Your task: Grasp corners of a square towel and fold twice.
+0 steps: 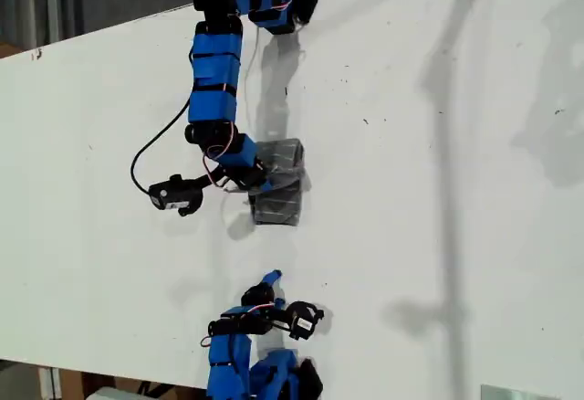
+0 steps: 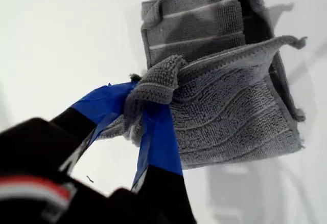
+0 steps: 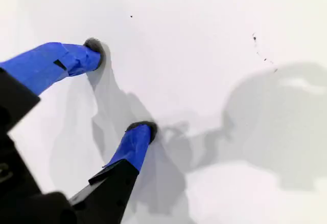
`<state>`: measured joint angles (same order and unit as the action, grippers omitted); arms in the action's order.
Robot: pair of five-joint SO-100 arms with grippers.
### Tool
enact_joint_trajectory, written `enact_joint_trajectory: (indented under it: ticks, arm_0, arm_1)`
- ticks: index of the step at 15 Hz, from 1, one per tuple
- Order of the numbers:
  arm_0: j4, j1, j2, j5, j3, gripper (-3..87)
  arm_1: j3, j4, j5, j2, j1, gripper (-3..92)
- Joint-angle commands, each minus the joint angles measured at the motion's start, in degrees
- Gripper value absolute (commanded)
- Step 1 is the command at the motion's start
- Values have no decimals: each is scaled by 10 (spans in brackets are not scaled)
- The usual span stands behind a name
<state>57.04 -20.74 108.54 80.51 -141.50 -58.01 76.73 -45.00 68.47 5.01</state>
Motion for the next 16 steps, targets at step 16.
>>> enact_joint_trajectory:
  ticks: [16]
  arm_0:
    - [-7,-7,-2,-6,6,274]
  arm_1:
    - [-404,-102,-65,496,111,336]
